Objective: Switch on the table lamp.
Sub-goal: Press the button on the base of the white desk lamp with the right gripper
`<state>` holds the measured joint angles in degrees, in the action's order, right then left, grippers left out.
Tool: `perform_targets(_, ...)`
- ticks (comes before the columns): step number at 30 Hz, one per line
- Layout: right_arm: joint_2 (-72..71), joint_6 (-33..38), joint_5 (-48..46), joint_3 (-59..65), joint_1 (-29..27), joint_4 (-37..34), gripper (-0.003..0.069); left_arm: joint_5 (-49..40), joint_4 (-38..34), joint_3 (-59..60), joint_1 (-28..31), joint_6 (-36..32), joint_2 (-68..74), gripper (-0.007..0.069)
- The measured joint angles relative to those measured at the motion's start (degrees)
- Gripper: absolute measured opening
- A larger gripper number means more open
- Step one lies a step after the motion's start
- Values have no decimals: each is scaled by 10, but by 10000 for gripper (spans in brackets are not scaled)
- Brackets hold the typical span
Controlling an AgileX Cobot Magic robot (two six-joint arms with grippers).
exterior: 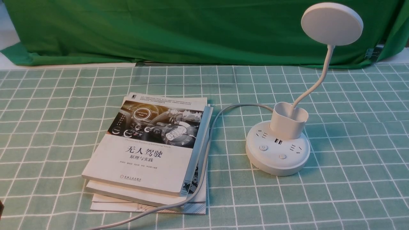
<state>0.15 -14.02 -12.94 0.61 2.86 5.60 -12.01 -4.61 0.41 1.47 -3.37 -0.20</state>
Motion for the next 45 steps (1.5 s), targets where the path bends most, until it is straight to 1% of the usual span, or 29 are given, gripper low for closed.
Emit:
perform_targets(18,0,0,0,0,0,0,239,-2,-1,0,0,0,0,21)
perform_targets(23,0,-17,0,0,0,0,239,-2,0,0,0,0,0,21)
perform_targets(24,0,-29,0,0,0,0,239,-2,0,0,0,0,0,21)
perform_targets(28,0,-157,0,0,0,-23,239,-2,0,0,0,0,0,21)
perform_targets(29,0,-210,0,0,0,-38,239,-2,0,0,0,0,0,21)
perform_targets(30,0,-294,0,0,0,-72,239,-2,0,0,0,0,0,21)
perform_targets(32,0,-408,0,0,0,-95,239,-2,0,0,0,0,0,21)
perform_targets(33,0,-451,0,0,0,-101,239,-2,0,0,0,0,0,21)
perform_targets(34,0,-457,0,0,0,-102,239,-2,0,0,0,0,0,21)
perform_targets(35,0,-492,0,0,0,-107,239,-2,0,0,0,0,0,21)
perform_targets(37,0,-494,0,0,0,-107,239,-2,0,0,0,0,0,21)
perform_targets(42,0,-449,2,0,0,-107,237,-2,0,0,0,0,0,21)
perform_targets(44,0,-442,11,0,0,-107,237,-2,0,0,0,0,0,21)
perform_targets(45,0,-413,38,0,0,-107,237,-2,0,0,0,0,0,21)
